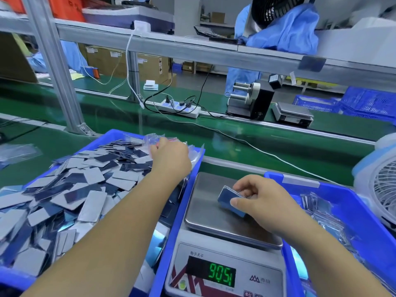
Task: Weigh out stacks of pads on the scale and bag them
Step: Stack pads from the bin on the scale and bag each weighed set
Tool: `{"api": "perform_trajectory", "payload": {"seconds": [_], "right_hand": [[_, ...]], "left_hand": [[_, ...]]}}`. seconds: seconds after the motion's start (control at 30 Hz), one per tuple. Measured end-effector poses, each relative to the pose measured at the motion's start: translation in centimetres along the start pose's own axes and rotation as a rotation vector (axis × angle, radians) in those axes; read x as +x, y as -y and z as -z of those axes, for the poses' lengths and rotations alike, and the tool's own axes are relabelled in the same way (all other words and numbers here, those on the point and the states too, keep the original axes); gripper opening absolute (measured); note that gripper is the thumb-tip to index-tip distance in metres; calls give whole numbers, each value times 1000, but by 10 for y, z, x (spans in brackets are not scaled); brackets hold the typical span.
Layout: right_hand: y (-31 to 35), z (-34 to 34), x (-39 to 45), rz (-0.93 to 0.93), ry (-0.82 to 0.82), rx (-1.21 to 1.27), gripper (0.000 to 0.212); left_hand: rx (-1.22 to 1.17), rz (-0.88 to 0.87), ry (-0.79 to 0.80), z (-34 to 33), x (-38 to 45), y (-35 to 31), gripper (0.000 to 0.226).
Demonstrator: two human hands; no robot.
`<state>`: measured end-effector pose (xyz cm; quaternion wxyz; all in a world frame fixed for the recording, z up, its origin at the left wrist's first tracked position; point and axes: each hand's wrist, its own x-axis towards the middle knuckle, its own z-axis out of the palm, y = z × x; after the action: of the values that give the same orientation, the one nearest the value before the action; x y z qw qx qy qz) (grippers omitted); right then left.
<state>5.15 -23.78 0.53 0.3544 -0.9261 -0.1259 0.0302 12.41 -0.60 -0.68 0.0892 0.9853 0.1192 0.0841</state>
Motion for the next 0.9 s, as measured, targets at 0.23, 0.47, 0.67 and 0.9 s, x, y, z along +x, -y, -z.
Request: {"api": "perform_trajectory", "payload": {"seconds": [0.23, 0.47, 0.67, 0.9], "right_hand": [[-3, -1, 4, 1, -47, -199, 15], [-1, 6, 5, 31, -195, 0, 9], [1, 9, 5, 45, -313, 114, 9], [9, 2, 2, 103, -245, 497, 7]], "left_hand": [[-278, -67, -206, 16, -9, 4, 48], [-550, -55, -343, 27, -19, 5, 55], [-982, -37, -158, 41, -35, -5, 49], [-1716, -277, 353, 29, -67, -39, 54]]}}
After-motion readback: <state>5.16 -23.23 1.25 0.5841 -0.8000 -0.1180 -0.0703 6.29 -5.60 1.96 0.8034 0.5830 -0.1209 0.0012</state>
